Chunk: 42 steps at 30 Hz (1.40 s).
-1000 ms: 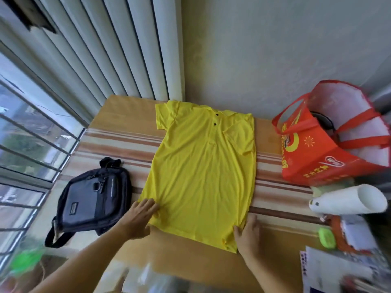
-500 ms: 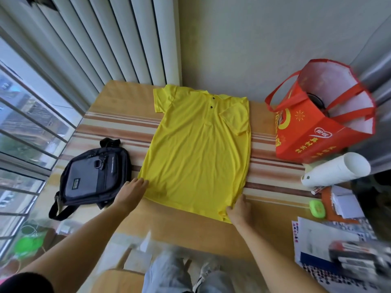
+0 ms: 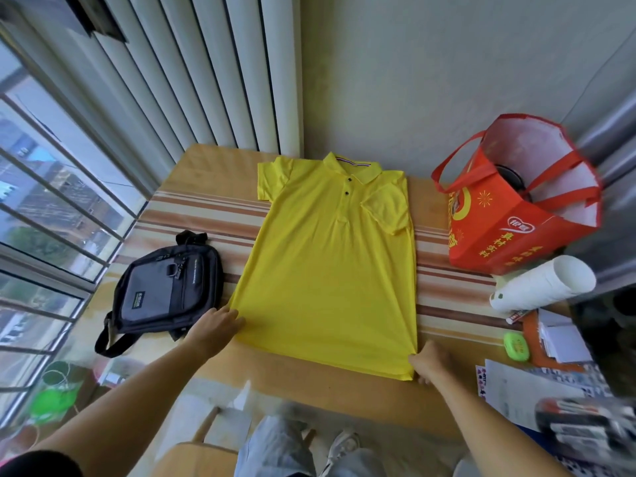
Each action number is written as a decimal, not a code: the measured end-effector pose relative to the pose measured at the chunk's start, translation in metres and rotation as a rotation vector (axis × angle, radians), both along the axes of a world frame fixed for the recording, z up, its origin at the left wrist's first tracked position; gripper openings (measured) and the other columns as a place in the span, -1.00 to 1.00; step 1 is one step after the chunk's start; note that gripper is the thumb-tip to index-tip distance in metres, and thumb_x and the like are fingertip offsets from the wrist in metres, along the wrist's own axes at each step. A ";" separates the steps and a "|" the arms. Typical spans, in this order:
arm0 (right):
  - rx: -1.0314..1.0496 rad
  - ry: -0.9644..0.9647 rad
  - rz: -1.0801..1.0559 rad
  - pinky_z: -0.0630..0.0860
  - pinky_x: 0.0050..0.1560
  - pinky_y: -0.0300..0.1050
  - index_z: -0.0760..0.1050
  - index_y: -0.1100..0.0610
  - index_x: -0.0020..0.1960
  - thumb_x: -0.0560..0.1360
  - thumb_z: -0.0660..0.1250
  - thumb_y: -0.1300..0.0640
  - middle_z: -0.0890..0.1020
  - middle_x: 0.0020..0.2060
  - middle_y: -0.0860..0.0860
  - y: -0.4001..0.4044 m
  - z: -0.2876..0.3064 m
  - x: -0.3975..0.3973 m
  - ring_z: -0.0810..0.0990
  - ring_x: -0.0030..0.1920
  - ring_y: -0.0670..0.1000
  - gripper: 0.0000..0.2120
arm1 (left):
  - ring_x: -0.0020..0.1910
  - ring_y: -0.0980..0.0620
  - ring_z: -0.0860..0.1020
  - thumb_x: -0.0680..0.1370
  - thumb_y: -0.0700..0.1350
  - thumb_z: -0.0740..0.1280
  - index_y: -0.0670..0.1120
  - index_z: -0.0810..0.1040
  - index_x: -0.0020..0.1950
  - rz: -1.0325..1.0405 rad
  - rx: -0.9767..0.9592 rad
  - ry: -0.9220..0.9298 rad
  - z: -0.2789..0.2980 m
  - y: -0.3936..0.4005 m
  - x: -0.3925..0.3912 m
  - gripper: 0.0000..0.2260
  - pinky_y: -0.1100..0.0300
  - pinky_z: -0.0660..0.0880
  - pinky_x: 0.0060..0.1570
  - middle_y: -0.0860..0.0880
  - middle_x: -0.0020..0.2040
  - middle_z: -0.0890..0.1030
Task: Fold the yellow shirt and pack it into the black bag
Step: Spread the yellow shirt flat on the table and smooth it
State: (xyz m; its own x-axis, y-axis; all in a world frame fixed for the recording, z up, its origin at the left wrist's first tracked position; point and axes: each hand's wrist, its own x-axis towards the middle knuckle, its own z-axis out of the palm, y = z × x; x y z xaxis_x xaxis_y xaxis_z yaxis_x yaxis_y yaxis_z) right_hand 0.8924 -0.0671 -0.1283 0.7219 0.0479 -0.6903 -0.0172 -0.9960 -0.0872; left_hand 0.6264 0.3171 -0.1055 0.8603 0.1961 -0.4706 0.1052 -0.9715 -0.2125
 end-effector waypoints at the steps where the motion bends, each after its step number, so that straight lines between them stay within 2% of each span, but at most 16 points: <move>1: -0.002 0.053 0.021 0.59 -0.42 -0.14 0.43 0.23 -0.09 0.50 0.31 0.12 0.70 -0.28 0.16 -0.002 0.000 0.000 0.67 -0.45 0.04 -0.83 | 0.05 -0.09 0.59 0.57 -0.24 0.27 -0.03 0.57 0.21 0.002 -0.014 0.005 0.003 -0.004 0.000 -0.74 0.05 0.50 -0.11 -0.06 0.05 0.60; 4: -0.035 0.174 0.086 0.52 -0.50 -0.20 0.42 0.21 -0.15 0.49 0.30 0.14 0.68 -0.36 0.09 -0.013 -0.001 -0.005 0.64 -0.51 -0.01 -0.86 | 0.00 -0.04 0.62 0.51 -0.21 0.39 -0.03 0.61 0.12 -0.012 -0.047 0.058 0.008 -0.014 -0.003 -0.79 0.13 0.53 -0.12 -0.03 0.02 0.62; 6: -0.108 0.282 0.132 0.41 -0.57 -0.25 0.40 0.21 -0.20 0.51 0.28 0.16 0.61 -0.44 0.05 -0.021 -0.004 -0.012 0.57 -0.57 -0.04 -0.84 | 0.21 -0.09 0.56 0.56 -0.24 0.32 -0.09 0.55 0.26 0.006 -0.084 0.316 0.000 -0.021 -0.009 -0.72 0.11 0.50 0.09 -0.07 0.22 0.57; 8: -0.213 0.452 0.182 0.37 -0.61 -0.26 0.39 0.20 -0.26 0.57 0.22 0.17 0.54 -0.50 0.02 -0.027 -0.008 -0.020 0.53 -0.56 -0.07 -0.76 | 0.27 -0.14 0.52 0.54 -0.22 0.35 -0.09 0.54 0.30 0.094 -0.132 0.591 0.002 -0.030 -0.011 -0.67 0.06 0.50 0.14 -0.10 0.31 0.52; 11: -0.266 0.530 0.204 0.39 -0.60 -0.28 0.41 0.21 -0.29 0.61 0.12 0.18 0.56 -0.43 0.04 -0.027 -0.008 -0.018 0.53 -0.60 -0.10 -0.69 | 0.23 -0.14 0.55 0.51 0.00 0.38 -0.03 0.55 0.30 0.213 -0.190 0.658 0.008 -0.039 -0.004 -0.63 0.08 0.49 0.12 -0.09 0.29 0.54; 14: -0.166 0.247 0.107 0.42 -0.52 -0.28 0.45 0.25 -0.18 0.58 0.16 0.18 0.64 -0.36 0.10 -0.016 0.009 -0.004 0.56 -0.55 -0.04 -0.78 | 0.20 -0.11 0.56 0.53 0.08 0.25 -0.03 0.57 0.27 0.254 -0.210 0.569 0.010 -0.030 0.011 -0.63 0.08 0.52 0.15 -0.07 0.24 0.57; 16: 0.009 0.069 0.078 0.39 -0.51 -0.27 0.49 0.23 -0.04 0.59 0.22 0.02 0.61 -0.44 0.06 -0.003 0.014 0.004 0.54 -0.55 -0.04 -0.74 | 0.16 -0.12 0.57 0.57 -0.07 0.17 -0.07 0.57 0.21 0.275 -0.224 0.391 0.009 -0.022 0.021 -0.70 0.04 0.54 0.12 -0.08 0.21 0.57; 18: 0.150 0.018 0.051 0.40 -0.50 -0.26 0.53 0.19 -0.01 0.56 0.29 -0.08 0.58 -0.45 0.02 0.011 0.009 0.003 0.55 -0.52 -0.02 -0.68 | 0.13 -0.10 0.56 0.56 -0.18 0.15 -0.04 0.52 0.23 0.327 -0.252 0.186 0.005 -0.015 0.028 -0.71 0.02 0.54 0.08 -0.05 0.19 0.53; 19: 0.176 0.019 0.058 0.48 -0.42 -0.24 0.54 0.17 0.00 0.54 0.33 -0.08 0.61 -0.37 0.04 0.016 0.007 -0.001 0.60 -0.42 0.03 -0.70 | 0.14 -0.08 0.55 0.54 -0.20 0.17 -0.01 0.47 0.27 0.355 -0.272 0.108 0.003 -0.015 0.030 -0.68 0.03 0.53 0.07 -0.04 0.19 0.51; 21: 0.079 -0.005 0.120 0.56 -0.07 -0.13 0.53 0.17 0.13 0.54 0.35 -0.03 0.65 -0.03 0.13 0.023 -0.003 -0.006 0.65 -0.03 0.13 -0.70 | 0.19 -0.06 0.51 0.51 -0.21 0.21 0.04 0.42 0.32 0.396 -0.294 0.064 -0.004 -0.016 0.033 -0.62 0.04 0.54 0.06 -0.02 0.20 0.47; 23: -0.050 0.025 0.133 0.55 0.05 -0.10 0.53 0.15 0.15 0.54 0.32 0.00 0.63 0.10 0.13 0.026 -0.010 -0.002 0.63 0.15 0.13 -0.73 | 0.19 -0.07 0.51 0.52 -0.24 0.18 0.01 0.45 0.26 0.420 -0.292 0.107 -0.010 -0.014 0.041 -0.66 0.03 0.55 0.05 -0.02 0.17 0.47; 26: -0.156 0.161 0.105 0.64 -0.05 -0.13 0.53 0.12 0.01 0.43 0.33 -0.02 0.68 -0.08 0.05 0.039 -0.008 0.017 0.71 -0.02 0.08 -0.75 | 0.15 -0.08 0.57 0.55 -0.20 0.15 -0.04 0.54 0.18 0.380 -0.279 0.234 -0.010 0.006 0.066 -0.72 0.04 0.56 0.03 -0.04 0.16 0.55; 29: -0.152 0.040 0.078 0.60 0.00 -0.09 0.57 0.10 0.15 0.47 0.33 -0.01 0.68 0.09 0.07 0.069 0.012 0.046 0.68 0.10 0.08 -0.69 | 0.09 -0.09 0.59 0.57 -0.17 0.15 -0.05 0.59 0.15 0.366 -0.301 0.216 -0.005 0.035 0.107 -0.73 0.03 0.57 0.04 -0.05 0.13 0.61; 32: -0.010 -0.195 0.074 0.57 0.00 -0.02 0.58 0.10 0.09 0.52 0.22 0.12 0.66 0.07 0.11 0.104 0.020 0.089 0.65 0.12 0.17 -0.78 | 0.03 -0.08 0.61 0.58 -0.15 0.15 -0.03 0.61 0.08 0.410 -0.357 0.055 0.003 0.060 0.162 -0.75 0.04 0.58 0.00 -0.06 0.10 0.62; 37: 0.289 -0.276 0.061 0.55 -0.11 0.01 0.52 0.05 -0.23 0.48 0.27 0.21 0.69 -0.16 0.13 0.149 0.014 0.144 0.65 -0.06 0.20 -0.85 | 0.19 -0.08 0.55 0.55 -0.20 0.18 0.01 0.57 0.22 0.439 -0.541 -0.079 0.010 0.074 0.262 -0.69 0.08 0.50 0.14 -0.06 0.19 0.58; 42: 0.352 -0.392 0.175 0.55 -0.07 0.04 0.59 0.05 -0.04 0.49 0.30 0.26 0.57 -0.03 0.05 0.154 0.002 0.164 0.61 -0.03 0.12 -0.84 | 0.27 -0.05 0.50 0.50 -0.25 0.22 -0.01 0.51 0.37 0.333 -0.684 -0.037 0.007 0.043 0.353 -0.55 0.02 0.45 0.28 -0.05 0.27 0.55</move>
State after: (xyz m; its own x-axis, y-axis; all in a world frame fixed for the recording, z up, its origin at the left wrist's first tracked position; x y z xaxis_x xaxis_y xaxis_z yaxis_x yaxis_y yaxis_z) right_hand 1.0559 0.0870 -0.1260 0.8821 0.3694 -0.2925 0.2462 -0.8906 -0.3824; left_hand 0.9795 0.3606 -0.0987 0.8240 0.1232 -0.5530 0.4116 -0.8010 0.4348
